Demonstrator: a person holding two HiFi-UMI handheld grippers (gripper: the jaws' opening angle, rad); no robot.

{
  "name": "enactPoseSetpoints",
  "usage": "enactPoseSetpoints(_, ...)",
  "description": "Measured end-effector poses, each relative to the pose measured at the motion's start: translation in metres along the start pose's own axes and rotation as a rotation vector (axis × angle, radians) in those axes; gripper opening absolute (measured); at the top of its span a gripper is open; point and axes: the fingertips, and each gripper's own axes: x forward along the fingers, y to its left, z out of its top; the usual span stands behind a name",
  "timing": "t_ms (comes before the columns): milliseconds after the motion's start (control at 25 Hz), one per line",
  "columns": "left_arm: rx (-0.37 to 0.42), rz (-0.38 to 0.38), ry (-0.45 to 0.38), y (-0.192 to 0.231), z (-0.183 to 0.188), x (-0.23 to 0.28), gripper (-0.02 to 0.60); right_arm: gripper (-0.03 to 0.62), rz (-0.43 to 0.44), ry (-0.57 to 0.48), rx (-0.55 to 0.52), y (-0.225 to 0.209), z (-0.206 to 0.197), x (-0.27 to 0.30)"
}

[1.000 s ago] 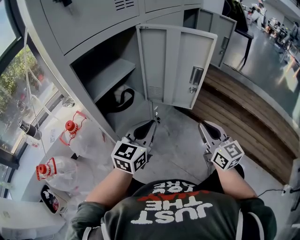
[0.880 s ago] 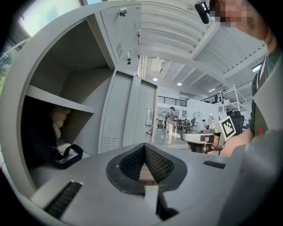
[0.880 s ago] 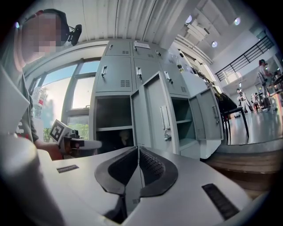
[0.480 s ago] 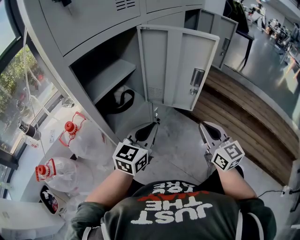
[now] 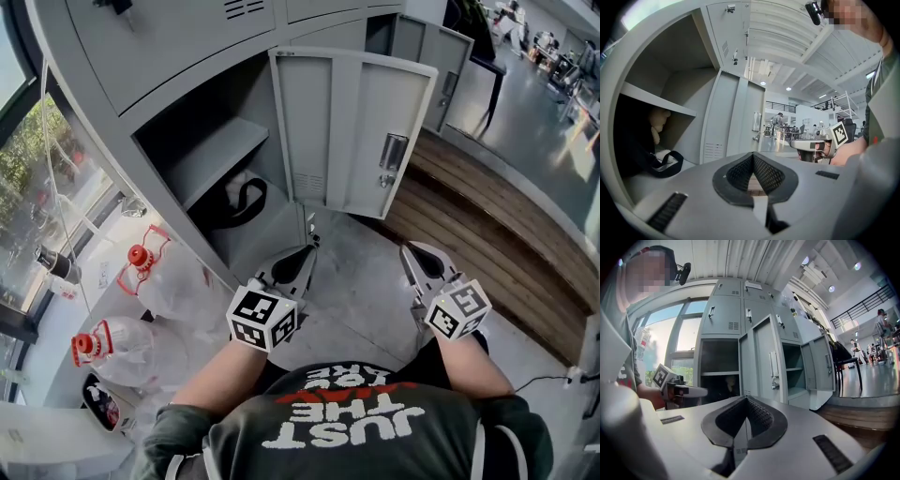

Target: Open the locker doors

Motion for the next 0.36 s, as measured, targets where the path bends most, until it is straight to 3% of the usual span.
enactPoseSetpoints(360, -0.005, 0.008, 0.000, 0.0030, -0.0010, -0.0045, 0.005, 0.035, -0.006, -0.009, 0.009, -0.0029, 0.0014, 0.0012)
